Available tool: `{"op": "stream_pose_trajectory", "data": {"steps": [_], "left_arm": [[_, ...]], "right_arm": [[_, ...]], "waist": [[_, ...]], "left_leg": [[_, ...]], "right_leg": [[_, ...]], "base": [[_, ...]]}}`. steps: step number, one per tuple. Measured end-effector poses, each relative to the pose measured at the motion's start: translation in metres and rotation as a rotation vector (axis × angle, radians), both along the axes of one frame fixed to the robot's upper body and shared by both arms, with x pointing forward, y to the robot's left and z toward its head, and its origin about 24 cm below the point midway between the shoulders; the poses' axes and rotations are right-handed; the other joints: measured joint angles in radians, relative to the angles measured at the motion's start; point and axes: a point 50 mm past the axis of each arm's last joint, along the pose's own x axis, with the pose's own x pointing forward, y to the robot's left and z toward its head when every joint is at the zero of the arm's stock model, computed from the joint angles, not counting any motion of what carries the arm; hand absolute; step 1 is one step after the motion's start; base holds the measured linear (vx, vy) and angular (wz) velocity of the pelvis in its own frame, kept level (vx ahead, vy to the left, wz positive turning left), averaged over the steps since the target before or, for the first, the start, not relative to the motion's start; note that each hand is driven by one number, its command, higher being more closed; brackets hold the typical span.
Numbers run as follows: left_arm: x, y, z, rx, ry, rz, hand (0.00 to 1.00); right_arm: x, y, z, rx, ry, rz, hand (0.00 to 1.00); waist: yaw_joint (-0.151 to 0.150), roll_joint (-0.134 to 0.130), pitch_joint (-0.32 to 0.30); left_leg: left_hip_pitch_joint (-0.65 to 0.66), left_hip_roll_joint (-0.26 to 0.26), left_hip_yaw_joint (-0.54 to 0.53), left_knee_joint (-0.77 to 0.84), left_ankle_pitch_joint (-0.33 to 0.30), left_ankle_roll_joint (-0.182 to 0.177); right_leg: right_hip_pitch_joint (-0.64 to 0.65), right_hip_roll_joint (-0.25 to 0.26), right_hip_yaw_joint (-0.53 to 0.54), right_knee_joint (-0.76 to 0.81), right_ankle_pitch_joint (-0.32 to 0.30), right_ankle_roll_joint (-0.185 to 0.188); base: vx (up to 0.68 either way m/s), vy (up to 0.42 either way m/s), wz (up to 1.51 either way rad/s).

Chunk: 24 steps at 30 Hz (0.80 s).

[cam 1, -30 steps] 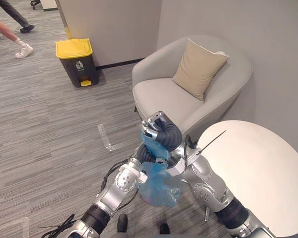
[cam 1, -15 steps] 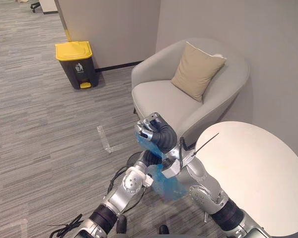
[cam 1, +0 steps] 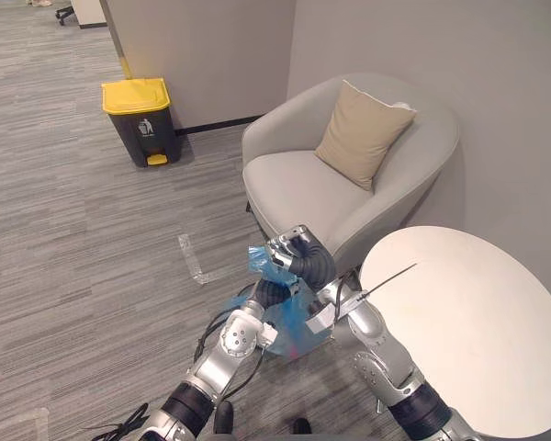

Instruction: Gather rubbish on tea table into small bin, then transfer packed bag to large trash can.

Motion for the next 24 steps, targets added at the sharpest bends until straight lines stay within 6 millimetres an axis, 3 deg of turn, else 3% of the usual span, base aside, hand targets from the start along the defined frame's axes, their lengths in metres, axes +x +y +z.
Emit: {"op": "stream_pose_trajectory", "data": {"steps": [8, 13, 18, 20, 24], "left_arm": [[-0.009, 0.025, -0.008, -0.042, 0.04, 0.115, 1.0], [-0.018, 0.039, -0.014, -0.079, 0.071, 0.201, 1.0], [-0.032, 0.06, -0.025, -0.141, 0.134, 0.321, 1.0], [-0.04, 0.067, -0.033, -0.161, 0.175, 0.361, 1.0], [-0.056, 0.083, -0.057, -0.184, 0.303, 0.44, 1.0]], "right_arm": [[0.004, -0.036, 0.002, -0.331, -0.213, -0.318, 0.0], [-0.005, -0.059, -0.001, -0.35, -0.22, -0.5, 0.0], [-0.022, -0.091, -0.032, -0.279, -0.02, -0.699, 0.0], [-0.028, -0.099, -0.053, -0.22, 0.11, -0.737, 0.0], [-0.046, -0.109, -0.114, -0.181, 0.432, -0.748, 0.0]], "waist": [[0.003, -0.001, -0.001], [0.003, -0.001, 0.0], [0.0, 0.002, 0.0], [0.0, 0.002, 0.0], [0.0, 0.006, 0.002]], "left_leg": [[0.0, -0.002, -0.001, 0.0, 0.0, 0.0], [0.012, -0.006, -0.002, -0.001, 0.0, 0.001], [0.019, -0.012, -0.004, -0.001, -0.003, 0.004], [0.019, -0.012, -0.004, -0.001, -0.004, 0.003], [0.02, -0.013, -0.003, -0.005, -0.009, 0.001]], "right_leg": [[0.001, -0.002, -0.001, 0.0, 0.0, 0.001], [0.004, -0.002, -0.005, 0.005, -0.003, 0.005], [0.014, -0.008, -0.006, 0.002, -0.011, 0.007], [0.015, -0.012, -0.006, 0.002, -0.011, 0.007], [0.022, -0.013, -0.009, 0.002, -0.014, 0.014]], "base": [[0.0, 0.0, 0.0], [0.0, 0.0, 0.0], [0.0, -0.001, 0.02], [0.0, 0.0, 0.0], [0.0, 0.0, 0.0]]}}
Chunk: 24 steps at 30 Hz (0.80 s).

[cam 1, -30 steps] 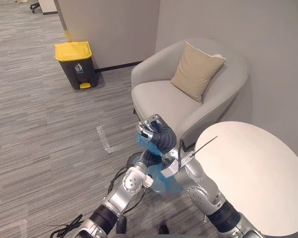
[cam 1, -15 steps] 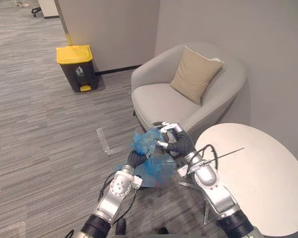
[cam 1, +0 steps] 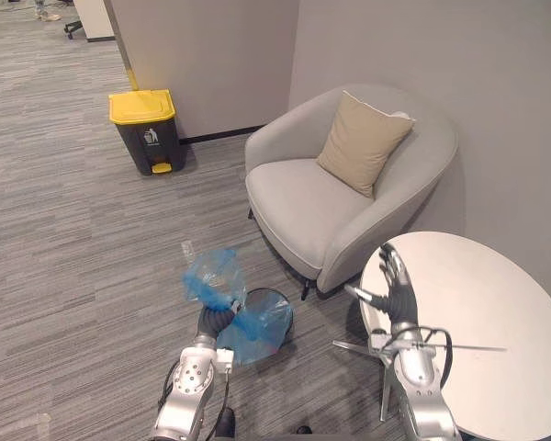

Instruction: Gather rubbish on tea table into small bin, then transfer packed bag to large trash can.

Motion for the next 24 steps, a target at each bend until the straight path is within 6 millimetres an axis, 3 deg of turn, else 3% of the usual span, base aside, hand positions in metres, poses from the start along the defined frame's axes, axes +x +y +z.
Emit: {"op": "stream_pose_trajectory", "data": {"steps": [4, 9, 14, 20, 23, 24], "left_arm": [[-0.021, 0.014, -0.031, -0.045, 0.163, 0.094, 1.0], [-0.046, 0.033, -0.057, -0.049, 0.31, 0.189, 1.0], [-0.073, 0.038, -0.074, -0.055, 0.43, 0.239, 1.0], [-0.074, 0.035, -0.076, -0.08, 0.435, 0.27, 1.0], [-0.063, 0.034, -0.07, -0.086, 0.39, 0.274, 1.0], [-0.054, 0.029, -0.065, -0.099, 0.354, 0.271, 1.0]], "right_arm": [[-0.026, -0.007, -0.057, 0.069, 0.29, -0.025, 0.0], [-0.056, -0.011, -0.096, 0.095, 0.521, -0.058, 0.0], [-0.071, -0.012, -0.111, 0.108, 0.622, -0.076, 0.0], [-0.058, -0.006, -0.109, 0.111, 0.605, -0.062, 0.0], [-0.05, 0.005, -0.107, 0.136, 0.587, -0.061, 0.0], [-0.051, 0.01, -0.107, 0.138, 0.592, -0.053, 0.0]], "waist": [[0.003, 0.013, 0.009], [0.012, 0.02, 0.017], [0.016, 0.026, 0.029], [0.039, 0.014, 0.1], [0.051, -0.003, 0.127], [0.058, 0.009, 0.134]], "left_leg": [[0.021, -0.008, 0.005, -0.001, -0.011, -0.003], [0.033, -0.011, 0.019, -0.001, -0.024, 0.003], [0.053, -0.014, 0.035, -0.001, -0.027, 0.002], [0.062, -0.015, 0.064, 0.013, -0.031, 0.006], [-0.025, -0.019, 0.046, 0.133, -0.094, 0.025], [-0.042, -0.016, 0.012, 0.166, -0.103, 0.026]], "right_leg": [[0.014, -0.008, 0.001, 0.0, -0.009, 0.011], [0.024, -0.011, 0.004, 0.0, -0.015, 0.016], [0.038, -0.017, 0.013, 0.009, -0.023, 0.02], [0.005, -0.022, 0.027, 0.094, -0.048, 0.023], [-0.045, -0.03, 0.036, 0.187, -0.086, 0.053], [-0.094, -0.025, 0.058, 0.399, -0.156, 0.042]], "base": [[0.0, 0.0, 0.0], [0.0, 0.0, 0.0], [0.04, -0.009, -0.08], [0.0, -0.003, -0.1], [-0.04, 0.004, 0.22], [0.04, -0.029, 0.71]]}}
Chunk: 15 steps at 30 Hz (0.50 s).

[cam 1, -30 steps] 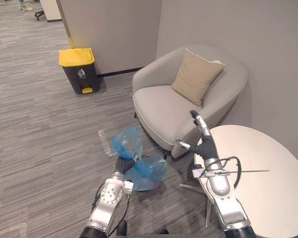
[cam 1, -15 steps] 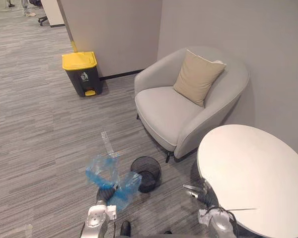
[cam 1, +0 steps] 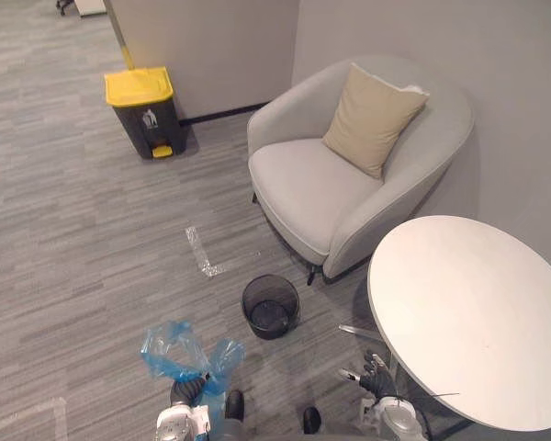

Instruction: Gather rubbish on tea table into small bin, then transfer packed bag to large trash can.

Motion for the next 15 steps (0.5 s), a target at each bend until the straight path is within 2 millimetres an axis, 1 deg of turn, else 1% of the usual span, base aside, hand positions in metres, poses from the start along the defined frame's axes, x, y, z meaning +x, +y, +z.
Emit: {"op": "stream_pose_trajectory", "data": {"steps": [1, 2, 3, 4, 5, 6, 7, 8, 9, 10, 11, 12, 13, 14, 15], "left_arm": [[0.005, -0.001, 0.003, 0.001, -0.022, 0.0, 1.0], [0.008, -0.001, 0.005, 0.003, -0.034, 0.001, 1.0], [0.012, -0.001, 0.01, 0.009, -0.058, 0.006, 1.0], [0.014, -0.004, 0.012, -0.002, -0.078, 0.017, 1.0], [0.013, -0.008, 0.012, -0.02, -0.081, 0.026, 1.0], [0.012, -0.009, 0.011, -0.026, -0.079, 0.03, 1.0], [0.013, -0.016, 0.011, -0.051, -0.081, 0.036, 1.0], [0.018, -0.025, 0.012, -0.073, -0.093, 0.028, 1.0], [0.02, -0.029, 0.013, -0.081, -0.1, 0.02, 1.0], [0.025, -0.037, 0.016, -0.093, -0.121, -0.01, 1.0], [0.024, -0.039, 0.018, -0.094, -0.127, -0.017, 1.0], [0.024, -0.038, 0.018, -0.093, -0.129, -0.016, 1.0], [0.029, -0.038, 0.021, -0.094, -0.144, -0.016, 1.0], [0.031, -0.039, 0.024, -0.098, -0.16, -0.018, 1.0], [0.031, -0.04, 0.024, -0.099, -0.161, -0.021, 1.0]], "right_arm": [[-0.001, 0.001, 0.001, 0.0, -0.002, 0.007, 0.0], [-0.001, 0.002, 0.001, 0.0, -0.007, 0.009, 0.0], [0.0, 0.003, 0.003, -0.001, -0.017, 0.017, 0.0], [0.007, 0.002, 0.008, -0.013, -0.044, 0.021, 0.0], [0.014, 0.0, 0.013, -0.023, -0.078, 0.022, 0.0], [0.016, 0.0, 0.014, -0.025, -0.086, 0.022, 0.0], [0.023, -0.001, 0.018, -0.033, -0.109, 0.023, 0.0], [0.026, -0.004, 0.021, -0.047, -0.121, 0.022, 0.0], [0.026, -0.005, 0.021, -0.053, -0.12, 0.02, 0.0], [0.026, -0.006, 0.021, -0.061, -0.116, 0.014, 0.0], [0.024, -0.008, 0.02, -0.07, -0.107, 0.008, 0.0], [0.024, -0.008, 0.02, -0.069, -0.106, 0.007, 0.0], [0.029, -0.004, 0.021, -0.062, -0.119, 0.003, 0.0], [0.034, -0.006, 0.024, -0.072, -0.132, 0.004, 0.0], [0.034, -0.007, 0.024, -0.075, -0.133, 0.005, 0.0]], "waist": [[0.003, -0.003, -0.001], [0.005, -0.005, -0.003], [0.01, -0.016, -0.01], [0.026, -0.018, -0.015], [0.046, -0.018, -0.017], [0.051, -0.02, -0.019], [0.054, -0.019, -0.018], [0.053, 0.012, -0.004], [0.053, 0.021, 0.001], [0.053, 0.04, 0.01], [0.053, 0.052, 0.013], [0.054, 0.05, 0.012], [0.05, 0.037, 0.019], [0.047, 0.026, 0.023], [0.046, 0.026, 0.023]], "left_leg": [[-0.006, -0.007, -0.027, 0.013, -0.002, -0.003], [-0.014, -0.01, -0.042, 0.023, -0.003, -0.004], [-0.025, -0.013, -0.053, 0.039, -0.004, -0.005], [-0.045, -0.009, -0.066, 0.05, 0.004, -0.011], [-0.06, -0.01, -0.069, 0.052, 0.02, -0.009], [-0.068, -0.014, -0.072, 0.052, 0.03, -0.016], [-0.096, -0.025, -0.095, 0.055, 0.057, -0.018], [-0.129, -0.022, -0.129, 0.061, 0.085, -0.024], [-0.139, -0.021, -0.139, 0.062, 0.095, -0.018], [-0.152, -0.013, -0.151, 0.051, 0.118, -0.008], [-0.154, 0.01, -0.133, 0.023, 0.088, 0.001], [-0.157, 0.019, -0.11, 0.019, 0.06, -0.011], [-0.195, 0.026, -0.022, 0.1, 0.051, -0.009], [-0.211, 0.026, 0.062, 0.214, 0.029, 0.002], [-0.208, 0.032, 0.085, 0.247, 0.016, 0.003]], "right_leg": [[0.0, -0.004, 0.011, 0.085, -0.019, 0.001], [0.003, -0.004, 0.02, 0.115, -0.026, 0.006], [0.002, 0.004, 0.049, 0.132, -0.034, 0.008], [0.006, 0.023, 0.064, 0.119, -0.047, -0.006], [0.018, 0.031, 0.079, 0.087, -0.079, -0.015], [0.022, 0.03, 0.082, 0.071, -0.093, -0.024], [0.035, 0.02, 0.076, 0.014, -0.132, -0.054], [0.04, 0.032, 0.04, -0.022, -0.134, -0.07], [0.039, 0.036, 0.021, -0.027, -0.132, -0.075], [0.037, 0.041, -0.035, -0.023, -0.128, -0.084], [0.029, 0.044, -0.094, -0.027, -0.12, -0.107], [0.029, 0.042, -0.106, -0.036, -0.114, -0.114], [0.023, 0.014, -0.144, -0.05, -0.099, -0.119], [0.019, -0.011, -0.172, -0.058, -0.082, -0.115], [0.019, -0.017, -0.18, -0.059, -0.077, -0.116]], "base": [[0.03, -0.065, 0.82], [0.01, -0.113, 0.65], [-0.03, -0.146, 0.59], [-0.07, -0.176, 0.48], [-0.07, -0.179, 0.32], [-0.11, -0.208, 0.38], [-0.14, -0.193, 0.73], [-0.13, -0.153, 0.87], [-0.21, -0.119, 1.07], [-0.22, -0.117, 1.06], [-0.28, -0.128, 0.99], [-0.21, -0.074, 0.92], [-0.14, -0.049, 0.83], [-0.09, -0.044, 0.8], [-0.04, -0.007, 0.69]]}}
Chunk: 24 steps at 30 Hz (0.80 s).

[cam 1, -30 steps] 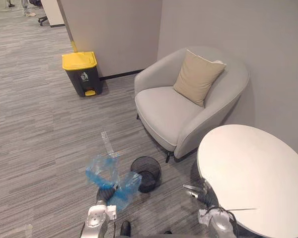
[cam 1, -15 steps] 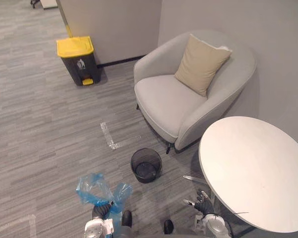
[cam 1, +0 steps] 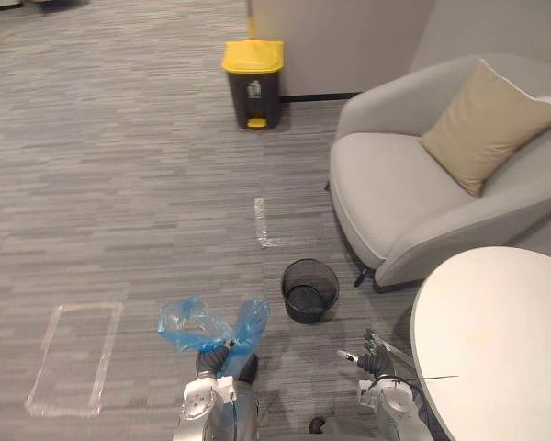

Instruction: Gather rubbish on tea table into small bin, then transfer packed bag to large trash can.

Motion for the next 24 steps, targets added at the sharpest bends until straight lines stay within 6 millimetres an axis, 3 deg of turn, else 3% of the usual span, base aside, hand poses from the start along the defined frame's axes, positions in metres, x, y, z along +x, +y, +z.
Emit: {"op": "stream_pose_trajectory", "data": {"steps": [2, 5, 6, 10, 12, 15, 16, 17, 18, 20, 23, 24], "left_arm": [[0.002, -0.002, 0.003, -0.001, -0.014, -0.011, 1.0], [0.005, -0.002, 0.004, -0.007, -0.024, -0.013, 1.0], [0.002, 0.002, -0.003, 0.015, 0.017, -0.031, 1.0], [-0.006, 0.014, -0.013, 0.057, 0.077, -0.046, 1.0], [-0.009, 0.02, -0.013, 0.069, 0.084, -0.037, 1.0], [-0.016, 0.022, -0.015, 0.072, 0.1, -0.035, 1.0], [-0.018, 0.022, -0.016, 0.072, 0.105, -0.033, 1.0], [-0.019, 0.023, -0.016, 0.074, 0.108, -0.029, 1.0], [-0.018, 0.024, -0.016, 0.079, 0.107, -0.028, 1.0], [-0.017, 0.035, -0.013, 0.107, 0.099, -0.009, 1.0], [-0.012, 0.03, -0.012, 0.094, 0.089, -0.012, 1.0], [-0.011, 0.03, -0.012, 0.093, 0.087, -0.014, 1.0]], "right_arm": [[0.001, 0.0, 0.001, -0.001, -0.003, -0.001, 0.0], [-0.002, 0.001, -0.003, 0.011, 0.014, -0.015, 0.0], [-0.007, 0.002, -0.011, 0.03, 0.055, -0.037, 0.0], [-0.016, 0.002, -0.02, 0.036, 0.112, -0.042, 0.0], [-0.02, -0.001, -0.025, 0.035, 0.144, -0.054, 0.0], [-0.027, -0.004, -0.029, 0.036, 0.175, -0.071, 0.0], [-0.028, -0.007, -0.029, 0.03, 0.174, -0.073, 0.0], [-0.027, -0.006, -0.029, 0.032, 0.174, -0.07, 0.0], [-0.029, -0.002, -0.03, 0.042, 0.178, -0.068, 0.0], [-0.031, 0.015, -0.032, 0.092, 0.191, -0.061, 0.0], [-0.03, 0.016, -0.032, 0.094, 0.187, -0.059, 0.0], [-0.03, 0.015, -0.032, 0.091, 0.19, -0.059, 0.0]], "waist": [[-0.017, 0.01, -0.006], [-0.036, 0.012, -0.007], [-0.036, -0.002, -0.013], [-0.038, -0.009, -0.018], [-0.038, -0.013, -0.016], [-0.048, -0.028, -0.003], [-0.051, -0.026, 0.007], [-0.054, -0.028, 0.01], [-0.066, -0.026, 0.011], [-0.079, -0.054, 0.017], [-0.084, -0.057, 0.018], [-0.085, -0.057, 0.019]], "left_leg": [[0.048, 0.058, 0.114, 0.13, -0.136, 0.011], [0.104, 0.08, 0.187, 0.07, -0.16, 0.002], [0.148, 0.043, 0.179, -0.033, -0.141, -0.02], [0.17, -0.019, 0.151, -0.077, -0.121, 0.001], [0.167, -0.047, 0.14, -0.072, -0.13, 0.02], [0.128, -0.097, 0.114, 0.056, -0.224, 0.061], [0.122, -0.105, 0.096, 0.095, -0.271, 0.06], [0.126, -0.11, 0.084, 0.097, -0.276, 0.067], [0.142, -0.114, 0.059, 0.088, -0.278, 0.071], [0.203, -0.114, 0.017, -0.006, -0.272, 0.082], [0.263, -0.108, -0.013, -0.062, -0.269, 0.087], [0.272, -0.11, -0.014, -0.066, -0.27, 0.086]], "right_leg": [[0.002, -0.023, -0.066, -0.008, 0.012, 0.004], [0.008, -0.037, -0.109, -0.016, 0.023, 0.027], [0.052, -0.046, -0.116, -0.094, 0.049, 0.067], [0.09, -0.082, -0.127, -0.165, 0.079, 0.103], [0.088, -0.107, -0.137, -0.147, 0.057, 0.115], [0.081, -0.173, -0.163, -0.03, -0.017, 0.155], [0.041, -0.192, -0.136, 0.124, -0.023, 0.149], [-0.002, -0.197, -0.107, 0.223, -0.002, 0.116], [-0.063, -0.187, -0.063, 0.338, 0.049, 0.066], [-0.134, -0.107, -0.008, 0.393, 0.015, 0.084], [-0.192, -0.017, -0.079, 0.262, -0.002, 0.077], [-0.196, -0.011, -0.087, 0.235, 0.0, 0.075]], "base": [[-0.05, 0.078, 0.72], [-0.04, 0.154, 0.67], [-0.04, 0.204, 0.45], [-0.05, 0.148, 0.25], [-0.05, 0.151, 0.3], [0.03, 0.182, 0.34], [0.08, 0.183, 0.27], [0.08, 0.125, 0.42], [0.17, 0.121, 0.7], [0.26, 0.049, 0.57], [0.29, -0.047, 0.26], [0.32, -0.057, 0.3]]}}
